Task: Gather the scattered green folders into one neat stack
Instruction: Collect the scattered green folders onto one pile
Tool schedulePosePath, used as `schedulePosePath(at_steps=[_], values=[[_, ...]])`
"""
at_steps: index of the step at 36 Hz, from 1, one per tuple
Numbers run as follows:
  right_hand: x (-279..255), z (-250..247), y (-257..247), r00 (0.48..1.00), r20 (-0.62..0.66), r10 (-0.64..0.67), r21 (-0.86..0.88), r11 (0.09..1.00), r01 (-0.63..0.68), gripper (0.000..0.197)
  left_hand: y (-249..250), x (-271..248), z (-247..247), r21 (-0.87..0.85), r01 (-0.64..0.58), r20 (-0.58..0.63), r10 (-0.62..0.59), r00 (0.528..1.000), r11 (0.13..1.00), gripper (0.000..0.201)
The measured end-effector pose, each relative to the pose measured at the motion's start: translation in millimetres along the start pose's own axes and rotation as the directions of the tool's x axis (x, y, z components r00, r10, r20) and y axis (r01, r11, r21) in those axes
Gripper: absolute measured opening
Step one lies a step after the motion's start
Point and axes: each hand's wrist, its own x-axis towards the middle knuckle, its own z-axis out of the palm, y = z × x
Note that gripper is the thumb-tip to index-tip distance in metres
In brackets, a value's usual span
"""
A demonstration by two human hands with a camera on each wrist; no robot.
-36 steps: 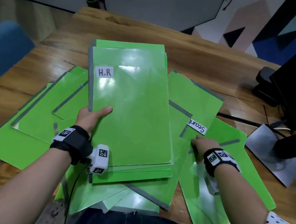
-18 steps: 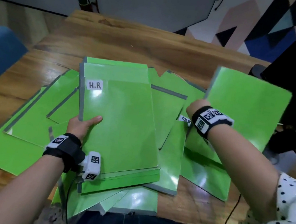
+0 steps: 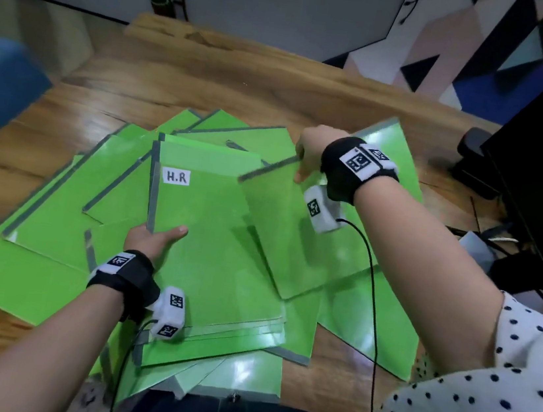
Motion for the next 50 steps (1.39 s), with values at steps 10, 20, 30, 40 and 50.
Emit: schedulePosePath(at_steps=[10,20,30,40,50], values=[[-6,97,-8,0.997,-0.042,0.068,0.466,0.884,-0.041,0.071,-5,2,-1,0.070,0.047,0.010,-0.048,0.999,0.996,0.094],[-36,199,43,0.673,0.424,0.606,0.524,0.442,-0.728,0.125,-7,5,0,0.072,0.080,0.042,-0.083,0.996,0.994,0.095],[-52,227,35,0.522,0.511,0.683,0.500,0.258,-0.827,0.134,-9,7,-1,0.055,0.070,0.033,-0.072,0.997,0.996,0.099],[-49,213,38,0.567,0.505,0.651,0.680,0.105,-0.726,0.083,-13,12,-1,0.054,0.074,0.036,-0.076,0.996,0.996,0.099],[3,172,31,0.590,0.428,0.685,0.826,-0.031,-0.563,0.090,-20,23,1,0.061,0.061,0.030,-0.063,0.998,0.996,0.097]])
